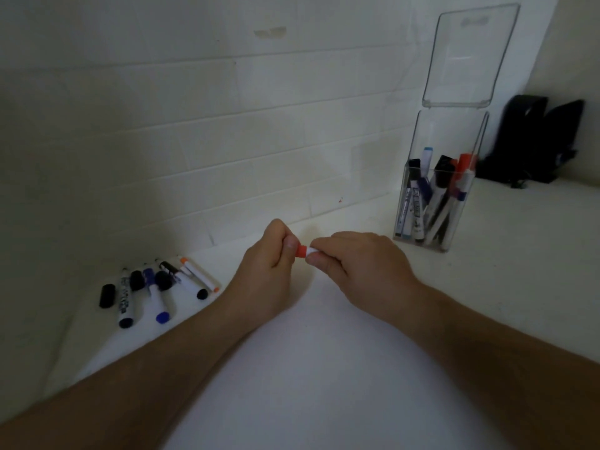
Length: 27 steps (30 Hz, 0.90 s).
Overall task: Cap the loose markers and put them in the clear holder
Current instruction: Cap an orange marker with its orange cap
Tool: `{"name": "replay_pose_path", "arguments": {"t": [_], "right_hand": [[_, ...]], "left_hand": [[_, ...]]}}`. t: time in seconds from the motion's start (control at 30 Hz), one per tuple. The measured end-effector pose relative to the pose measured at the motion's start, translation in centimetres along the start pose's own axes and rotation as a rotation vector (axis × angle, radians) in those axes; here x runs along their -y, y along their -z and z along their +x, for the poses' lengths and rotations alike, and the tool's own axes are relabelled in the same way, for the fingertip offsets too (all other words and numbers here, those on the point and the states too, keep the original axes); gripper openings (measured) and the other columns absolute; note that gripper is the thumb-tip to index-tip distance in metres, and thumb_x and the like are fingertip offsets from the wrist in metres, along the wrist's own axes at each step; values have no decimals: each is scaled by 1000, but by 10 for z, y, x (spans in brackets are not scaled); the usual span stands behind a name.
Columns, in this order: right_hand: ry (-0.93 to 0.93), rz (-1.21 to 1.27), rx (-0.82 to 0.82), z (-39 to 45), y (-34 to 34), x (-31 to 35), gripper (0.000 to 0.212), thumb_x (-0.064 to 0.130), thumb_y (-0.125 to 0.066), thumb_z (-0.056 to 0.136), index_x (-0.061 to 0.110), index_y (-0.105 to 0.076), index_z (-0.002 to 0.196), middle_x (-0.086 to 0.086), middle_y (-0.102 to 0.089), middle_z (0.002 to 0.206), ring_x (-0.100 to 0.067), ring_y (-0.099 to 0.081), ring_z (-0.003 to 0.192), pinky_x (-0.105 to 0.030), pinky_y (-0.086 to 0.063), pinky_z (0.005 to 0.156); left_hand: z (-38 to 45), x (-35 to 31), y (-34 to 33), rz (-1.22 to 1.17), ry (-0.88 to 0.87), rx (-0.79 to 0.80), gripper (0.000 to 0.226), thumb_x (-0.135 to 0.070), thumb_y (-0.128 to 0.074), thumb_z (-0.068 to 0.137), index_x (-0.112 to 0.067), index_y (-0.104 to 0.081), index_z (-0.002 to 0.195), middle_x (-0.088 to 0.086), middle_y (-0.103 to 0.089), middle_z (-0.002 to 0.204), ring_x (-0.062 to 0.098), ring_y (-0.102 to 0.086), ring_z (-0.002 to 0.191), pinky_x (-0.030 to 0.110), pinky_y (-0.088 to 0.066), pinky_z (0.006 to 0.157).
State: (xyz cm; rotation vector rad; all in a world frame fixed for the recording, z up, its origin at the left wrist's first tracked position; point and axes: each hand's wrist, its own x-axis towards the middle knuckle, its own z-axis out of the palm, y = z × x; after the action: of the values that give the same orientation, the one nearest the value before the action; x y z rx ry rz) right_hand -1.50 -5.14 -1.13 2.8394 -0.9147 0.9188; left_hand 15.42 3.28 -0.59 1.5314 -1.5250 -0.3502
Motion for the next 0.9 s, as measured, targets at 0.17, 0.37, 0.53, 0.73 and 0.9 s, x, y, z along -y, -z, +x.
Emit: {"name": "replay_pose_path", "arguments": {"t": [0.17,0.37,0.53,0.73,0.9], "right_hand": [[33,34,18,4,5,-1,34,55,-32,104,36,-59,108,10,-53,79,-16,-55,75,-35,-43,61],[28,-158,24,15,42,3,27,45,-40,103,39,-56,123,12,-66,94,-14,-48,87,-36,-40,76],[-282,303,-481,51,131,-31,18,29,-55,102,26,-62,119,10,-59,99,2,-54,82,-16,-43,74],[-464,177,-373,59,151,-81,25,28,-60,100,25,-56,125,6,-64,102,-5,-63,82,-27,-56,73],[-417,-9,-182,51,123,-94,47,17,-55,102,32,-29,139,-7,-65,103,-20,-68,76,-38,-62,65]], "left_hand": [[2,-1,-1,-11,-29,-8,21,-27,-39,107,-17,-47,91,-20,-59,71,4,-46,62,26,-39,61],[4,2,-7,-7,-70,-11,20,-36,-46,103,-33,-42,122,-2,-64,82,11,-59,71,27,-47,68],[5,8,-12,118,-125,100,34,-41,-51,99,-40,-40,131,-14,-60,94,4,-57,78,22,-44,70],[4,8,-18,248,-229,186,37,-44,-52,98,-41,-44,133,-19,-56,99,-2,-51,91,23,-42,77],[3,10,-17,253,-256,200,35,-39,-52,98,-42,-45,132,-19,-57,97,1,-51,94,25,-43,80]]}}
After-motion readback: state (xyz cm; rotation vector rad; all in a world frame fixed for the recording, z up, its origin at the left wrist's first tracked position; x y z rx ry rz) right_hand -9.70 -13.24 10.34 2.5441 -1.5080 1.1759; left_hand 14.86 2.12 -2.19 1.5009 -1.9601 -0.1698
